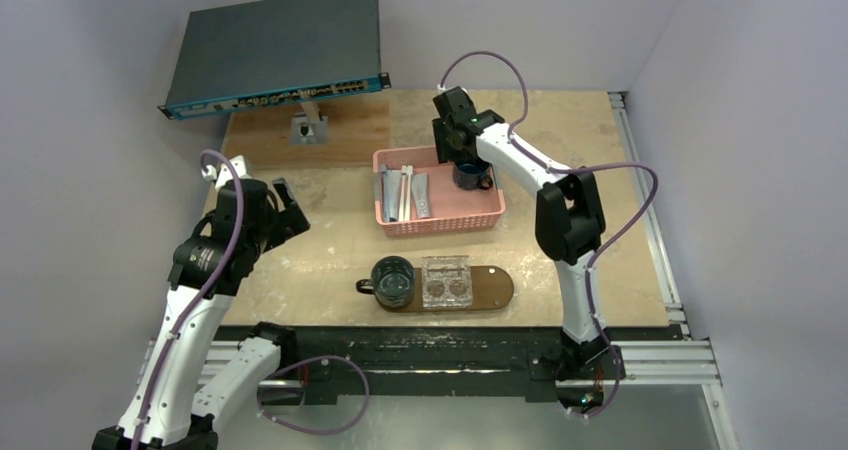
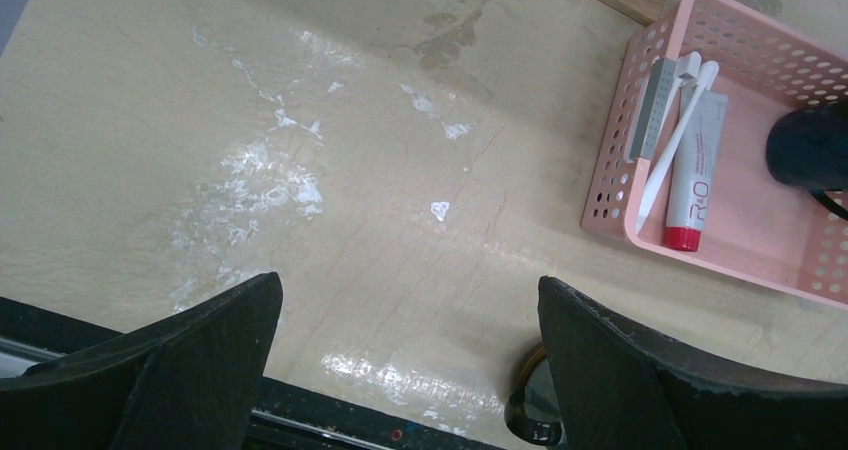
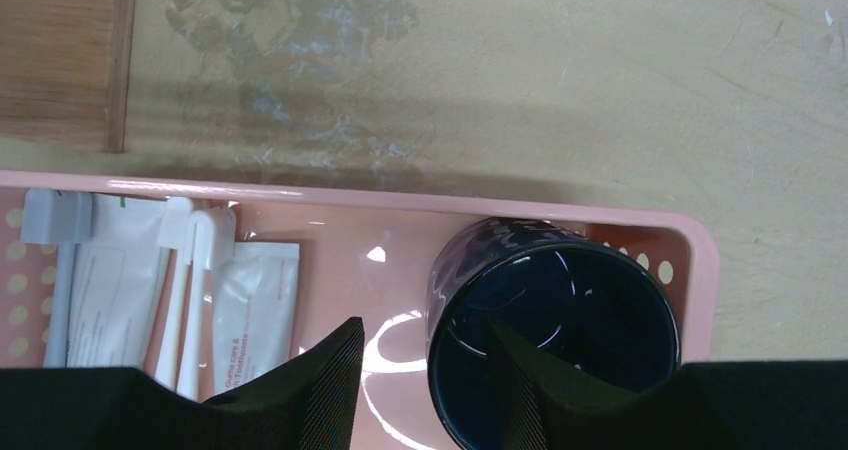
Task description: Prepare toiletry sets of a toothbrush and toothpaste on the tray
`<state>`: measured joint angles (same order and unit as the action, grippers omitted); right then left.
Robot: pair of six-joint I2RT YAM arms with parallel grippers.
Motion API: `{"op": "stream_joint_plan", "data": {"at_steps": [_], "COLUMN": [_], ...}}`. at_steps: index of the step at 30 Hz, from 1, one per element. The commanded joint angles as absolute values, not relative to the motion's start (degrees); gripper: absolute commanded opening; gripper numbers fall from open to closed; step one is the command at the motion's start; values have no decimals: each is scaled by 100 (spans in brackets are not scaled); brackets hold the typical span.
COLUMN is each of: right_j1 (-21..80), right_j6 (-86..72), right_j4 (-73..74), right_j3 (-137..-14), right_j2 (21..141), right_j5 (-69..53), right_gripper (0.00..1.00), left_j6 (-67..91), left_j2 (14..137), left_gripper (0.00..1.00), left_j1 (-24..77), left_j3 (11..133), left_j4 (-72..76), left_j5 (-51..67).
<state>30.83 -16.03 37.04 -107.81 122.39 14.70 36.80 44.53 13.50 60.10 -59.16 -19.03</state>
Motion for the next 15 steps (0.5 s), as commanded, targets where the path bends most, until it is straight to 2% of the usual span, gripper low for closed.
{"op": "stream_joint_plan", "data": {"at_steps": [1, 9, 15], "right_j1": [3022, 2995, 2996], "right_j6": [-1764, -1764, -1732], "right_j4": [3677, 3770, 3768], "right_j3": [-11042, -11268, -11200], "right_j2": [12346, 12647, 12679], "right_j5": [1531, 1473, 1526], "right_gripper": [50, 40, 24], "left_j6": [3581, 3561, 3560], "left_j2": [4474, 4480, 4500], "left_gripper": [100, 100, 100], "left_j1": [1293, 1292, 1293], "left_j3": [5994, 5985, 5985], "left_j4": [-5698, -5687, -5683], "left_j5": [-1837, -1820, -1789]}}
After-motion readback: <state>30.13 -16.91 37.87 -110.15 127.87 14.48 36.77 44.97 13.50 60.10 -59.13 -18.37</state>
